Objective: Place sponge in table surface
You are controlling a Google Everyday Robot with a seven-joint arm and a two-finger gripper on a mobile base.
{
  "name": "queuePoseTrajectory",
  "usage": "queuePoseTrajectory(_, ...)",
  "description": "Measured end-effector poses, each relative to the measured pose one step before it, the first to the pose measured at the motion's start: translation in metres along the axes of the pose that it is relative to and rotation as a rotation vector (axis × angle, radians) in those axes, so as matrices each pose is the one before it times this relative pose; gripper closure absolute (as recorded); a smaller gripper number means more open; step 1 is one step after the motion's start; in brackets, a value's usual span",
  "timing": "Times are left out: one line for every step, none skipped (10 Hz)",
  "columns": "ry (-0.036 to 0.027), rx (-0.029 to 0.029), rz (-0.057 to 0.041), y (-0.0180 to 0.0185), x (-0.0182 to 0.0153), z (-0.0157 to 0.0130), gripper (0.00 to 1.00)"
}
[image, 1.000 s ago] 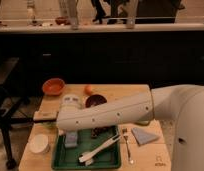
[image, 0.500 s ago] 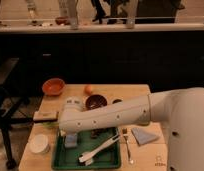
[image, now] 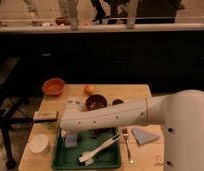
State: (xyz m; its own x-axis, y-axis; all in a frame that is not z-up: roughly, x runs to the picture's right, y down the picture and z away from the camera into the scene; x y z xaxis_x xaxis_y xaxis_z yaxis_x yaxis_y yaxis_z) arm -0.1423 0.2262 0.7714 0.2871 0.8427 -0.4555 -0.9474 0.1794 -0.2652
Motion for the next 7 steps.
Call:
queuePoseTrajectory(0.012,0.00771,-0.01415,0.00155,0.00052,0.00519,0.2)
queuePoseTrajectory(0.0095,0.00514,-0.01153,0.00207,0.0,0.00377,0.2)
queuePoseTrajectory(0.00809,0.00594,-0.00849,0.00106,-0.00007,0.00297,0.2)
queuePoseTrajectory(0.00728,0.00819,-0.00614,0.00029,0.00041,0.00189,0.2)
queuePoseTrajectory(0.00474,0.00891,-0.0097,0.00202,0.00087,0.00079,0.2)
queuePoseTrajectory(0.00033,0.00027,-0.014,0.00689,0.00011,0.00052,0.2)
queuePoseTrajectory(0.00733,0.01409,-0.00534,0.00298,0.00163,0.00077,0.2)
